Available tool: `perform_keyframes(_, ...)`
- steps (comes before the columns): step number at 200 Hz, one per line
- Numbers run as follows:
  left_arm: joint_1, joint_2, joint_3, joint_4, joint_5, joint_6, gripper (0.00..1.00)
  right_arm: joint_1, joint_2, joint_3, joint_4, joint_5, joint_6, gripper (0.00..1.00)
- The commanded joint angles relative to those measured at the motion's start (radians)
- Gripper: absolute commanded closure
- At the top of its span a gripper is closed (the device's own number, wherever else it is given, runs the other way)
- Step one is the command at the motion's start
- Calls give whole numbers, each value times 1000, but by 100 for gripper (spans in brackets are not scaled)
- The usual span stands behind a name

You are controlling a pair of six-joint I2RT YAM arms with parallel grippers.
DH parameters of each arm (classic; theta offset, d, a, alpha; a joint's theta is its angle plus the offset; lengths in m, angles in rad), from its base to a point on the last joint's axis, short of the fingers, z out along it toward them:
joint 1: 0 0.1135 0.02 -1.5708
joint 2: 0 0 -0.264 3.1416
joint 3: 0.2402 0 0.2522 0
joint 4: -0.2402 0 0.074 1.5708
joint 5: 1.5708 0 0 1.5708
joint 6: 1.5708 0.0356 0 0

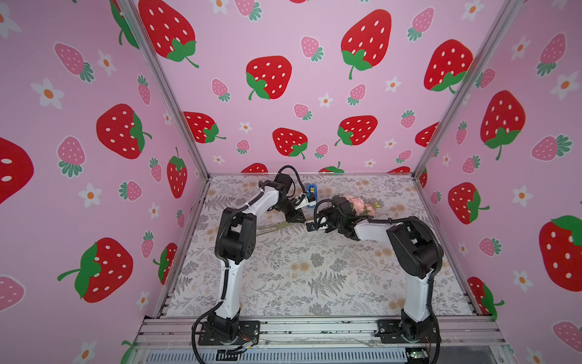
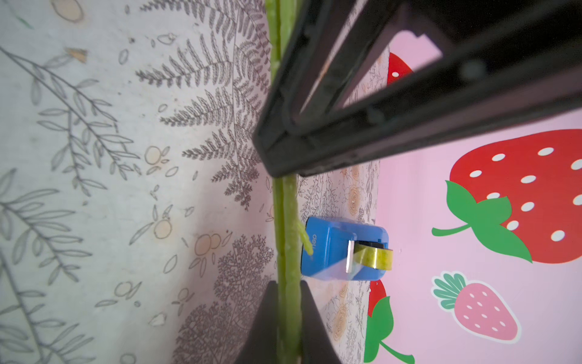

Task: Wrap bouquets with tape
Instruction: Wrap the tape around the bouquet.

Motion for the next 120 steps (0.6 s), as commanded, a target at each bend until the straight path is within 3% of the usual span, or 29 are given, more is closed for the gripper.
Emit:
perform_keyframes(1,-2,-17,-5,-18,10,1,75,28,-46,-31,57,-15,-28,100)
perform_keyframes(31,-1,-8,-12,-30,-18,12,74,39,-56,-65,132,9,-33,100)
perform_keyframes(120,11,1,10,-146,20,60,69,42,-89,-75,120,-10,-85,100)
